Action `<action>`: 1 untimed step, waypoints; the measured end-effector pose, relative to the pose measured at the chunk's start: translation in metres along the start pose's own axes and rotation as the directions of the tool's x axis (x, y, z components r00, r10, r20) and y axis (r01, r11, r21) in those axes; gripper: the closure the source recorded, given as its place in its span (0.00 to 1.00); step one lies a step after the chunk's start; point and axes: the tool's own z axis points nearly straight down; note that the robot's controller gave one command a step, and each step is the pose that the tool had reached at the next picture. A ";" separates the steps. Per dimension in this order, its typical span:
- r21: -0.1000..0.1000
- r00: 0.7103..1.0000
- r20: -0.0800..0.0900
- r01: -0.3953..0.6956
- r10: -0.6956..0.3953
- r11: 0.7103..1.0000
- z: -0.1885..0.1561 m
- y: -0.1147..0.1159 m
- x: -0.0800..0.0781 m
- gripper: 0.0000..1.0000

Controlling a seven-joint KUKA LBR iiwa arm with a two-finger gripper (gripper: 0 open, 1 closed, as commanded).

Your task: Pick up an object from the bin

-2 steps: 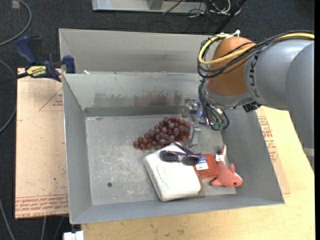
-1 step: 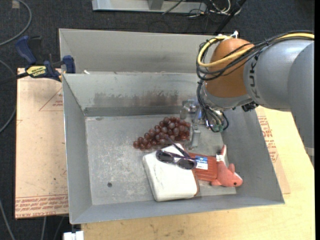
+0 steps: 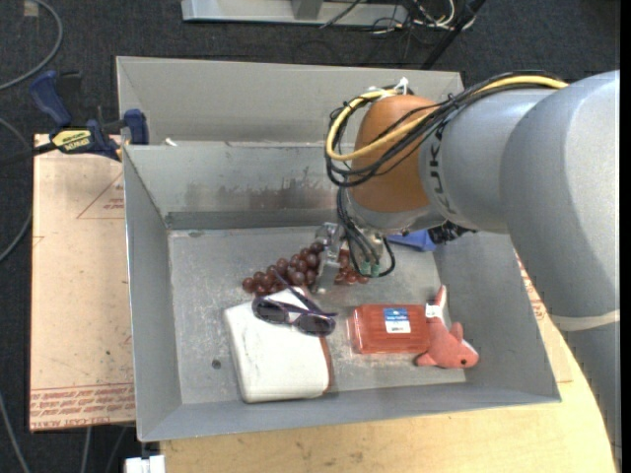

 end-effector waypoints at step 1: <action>0.000 1.000 0.000 0.000 0.000 1.000 0.000 0.000 0.000 1.00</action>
Offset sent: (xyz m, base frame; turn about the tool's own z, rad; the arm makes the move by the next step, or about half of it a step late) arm -0.0112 -0.0155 0.1587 0.0744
